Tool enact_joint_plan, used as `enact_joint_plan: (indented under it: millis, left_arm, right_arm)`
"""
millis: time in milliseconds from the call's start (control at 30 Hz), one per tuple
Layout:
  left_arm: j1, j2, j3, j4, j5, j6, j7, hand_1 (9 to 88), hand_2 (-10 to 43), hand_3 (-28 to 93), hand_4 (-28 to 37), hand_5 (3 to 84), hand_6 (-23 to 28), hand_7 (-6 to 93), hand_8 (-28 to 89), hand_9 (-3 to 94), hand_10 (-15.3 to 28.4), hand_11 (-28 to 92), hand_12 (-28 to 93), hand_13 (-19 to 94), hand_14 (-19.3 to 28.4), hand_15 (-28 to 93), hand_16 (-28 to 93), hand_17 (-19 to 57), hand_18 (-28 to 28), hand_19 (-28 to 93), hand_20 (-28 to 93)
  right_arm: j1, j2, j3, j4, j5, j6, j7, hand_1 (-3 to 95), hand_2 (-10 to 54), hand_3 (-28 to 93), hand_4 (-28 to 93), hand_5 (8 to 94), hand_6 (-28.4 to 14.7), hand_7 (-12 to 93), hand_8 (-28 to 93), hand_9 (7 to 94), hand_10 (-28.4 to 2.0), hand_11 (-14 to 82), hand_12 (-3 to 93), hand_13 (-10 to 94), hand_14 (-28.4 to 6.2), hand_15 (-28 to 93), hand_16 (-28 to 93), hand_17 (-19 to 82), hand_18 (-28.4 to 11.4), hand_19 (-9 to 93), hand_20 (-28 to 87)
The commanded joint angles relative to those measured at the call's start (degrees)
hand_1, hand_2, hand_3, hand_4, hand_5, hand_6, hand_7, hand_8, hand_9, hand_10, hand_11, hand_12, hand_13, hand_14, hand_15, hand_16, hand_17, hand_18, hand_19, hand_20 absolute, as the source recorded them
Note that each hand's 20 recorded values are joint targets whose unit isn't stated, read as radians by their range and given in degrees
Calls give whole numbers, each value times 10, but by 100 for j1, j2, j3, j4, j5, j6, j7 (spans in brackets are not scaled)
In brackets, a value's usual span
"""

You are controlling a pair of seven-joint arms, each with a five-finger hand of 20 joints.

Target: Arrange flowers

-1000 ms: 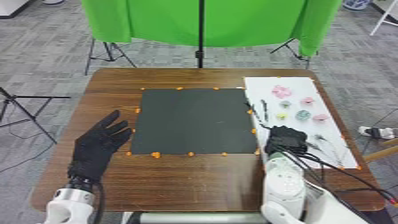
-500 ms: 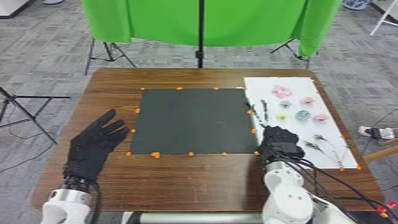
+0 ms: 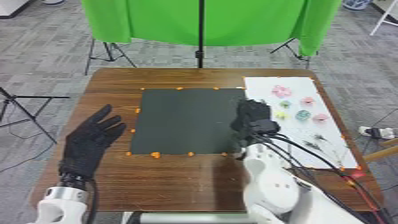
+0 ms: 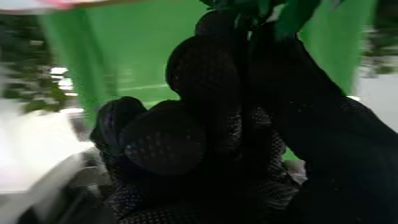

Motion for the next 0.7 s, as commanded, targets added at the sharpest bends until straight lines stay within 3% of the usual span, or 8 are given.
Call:
enact_joint_plan:
  millis: [33,100,133,200,367,400,433,700]
  left_arm:
    - [-410,267,187,60,-4,18,-81,252,49,810,-217,383,97,141,-101,358,204,247,106,257,276,509,-85,-90,255,548,61]
    - [-626,306,273,116,46,-4,-169,252,49,808,-217,383,97,141,-101,358,204,246,106,257,276,509,-85,-90,256,549,61]
    - [-640,449,368,128,-20,86,56,253,50,807,-218,384,97,141,-102,358,204,246,106,258,275,508,-86,-89,255,549,61]
    - [-784,499,394,165,-32,11,74,253,50,806,-215,385,96,139,-100,360,204,244,107,260,275,504,-85,-87,255,547,60]
    - [-1290,523,506,317,72,-223,-200,254,50,804,-214,386,97,136,-99,361,204,242,108,263,276,503,-83,-86,256,548,61]
    - [-1591,719,735,440,-15,-184,124,254,50,804,-214,386,97,136,-99,362,203,242,108,264,276,503,-83,-85,255,547,61]
    - [-1564,641,746,433,-17,-133,77,254,50,804,-215,386,97,136,-99,362,203,242,108,264,276,503,-83,-84,255,548,61]
    - [-2045,813,979,552,-165,82,494,254,50,805,-216,387,96,136,-98,362,204,241,108,266,276,503,-82,-83,256,548,61]
  right_arm:
    - [1355,-1708,-810,1308,-96,74,-779,545,-95,745,-269,903,-54,247,165,876,-145,501,209,818,-109,776,179,440,-255,932,479]
    - [1560,-1903,-996,1604,-133,222,-849,542,-95,747,-268,904,-53,247,166,877,-144,501,209,818,-108,776,179,440,-254,932,480]
    - [1658,-2014,-1062,1766,-206,154,-951,541,-95,748,-267,904,-53,247,166,878,-144,500,208,818,-109,776,179,441,-253,932,480]
    - [1861,-2211,-1210,2070,-46,147,-1014,539,-95,748,-267,904,-52,247,167,879,-143,500,209,819,-108,775,180,441,-253,932,480]
    - [2339,-2423,-1864,2772,581,-268,-604,536,-95,749,-266,905,-50,246,167,880,-142,499,209,822,-107,774,180,443,-253,932,482]
    - [2901,-2297,-2400,2850,1067,-154,-288,533,-95,747,-265,906,-50,246,166,880,-142,499,209,822,-107,774,180,444,-252,932,482]
    - [2545,-2426,-2056,2907,1019,-505,-507,532,-95,745,-265,906,-49,245,164,880,-141,499,209,822,-106,774,180,444,-253,932,483]
    - [2524,-2688,-1844,3144,1130,-1200,-832,526,-95,734,-263,903,-44,248,150,876,-141,503,211,817,-108,777,183,439,-256,932,493]
